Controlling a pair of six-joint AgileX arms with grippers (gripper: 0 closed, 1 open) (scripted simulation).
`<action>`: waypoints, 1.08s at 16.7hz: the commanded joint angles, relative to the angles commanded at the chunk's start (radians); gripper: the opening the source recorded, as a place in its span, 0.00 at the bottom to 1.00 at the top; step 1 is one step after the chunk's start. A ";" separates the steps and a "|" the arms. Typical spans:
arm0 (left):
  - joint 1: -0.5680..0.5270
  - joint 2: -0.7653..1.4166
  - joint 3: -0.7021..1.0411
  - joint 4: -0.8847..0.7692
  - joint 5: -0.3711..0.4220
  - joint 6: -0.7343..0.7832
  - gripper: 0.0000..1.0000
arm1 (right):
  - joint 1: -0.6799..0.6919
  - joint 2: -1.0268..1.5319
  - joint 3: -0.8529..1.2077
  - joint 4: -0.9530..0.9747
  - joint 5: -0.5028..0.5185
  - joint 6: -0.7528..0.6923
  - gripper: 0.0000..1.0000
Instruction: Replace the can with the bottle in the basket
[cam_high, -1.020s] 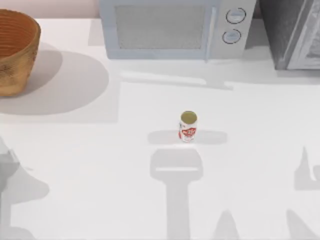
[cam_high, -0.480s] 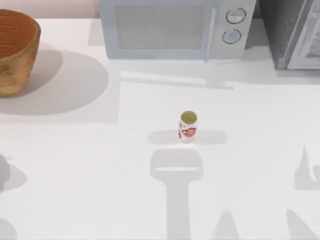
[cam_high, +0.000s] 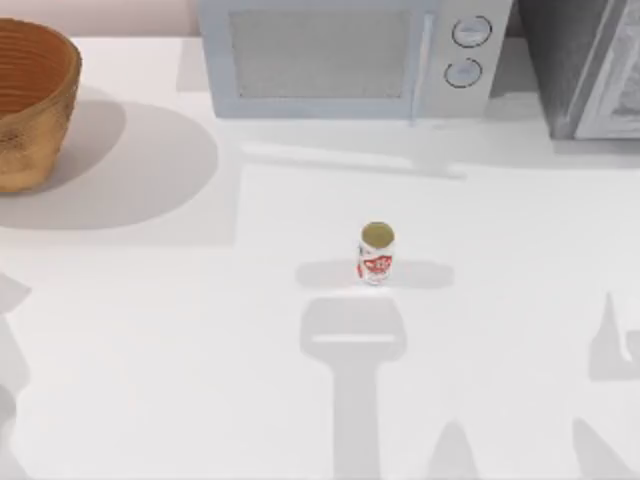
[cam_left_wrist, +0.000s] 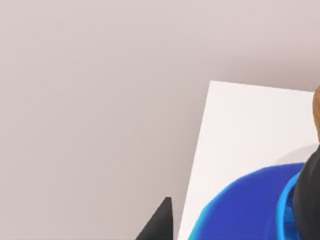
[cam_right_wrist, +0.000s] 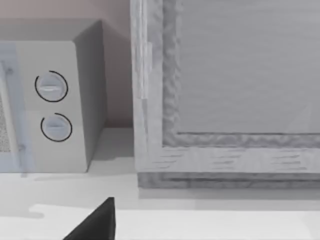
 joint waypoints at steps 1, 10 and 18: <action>-0.024 -0.022 0.064 -0.098 -0.013 -0.006 0.00 | 0.000 0.000 0.000 0.000 0.000 0.000 1.00; -0.361 -0.155 0.385 -0.571 -0.153 -0.068 0.00 | 0.000 0.000 0.000 0.000 0.000 0.000 1.00; -0.382 -0.139 0.398 -0.561 -0.166 -0.069 0.00 | 0.000 0.000 0.000 0.000 0.000 0.000 1.00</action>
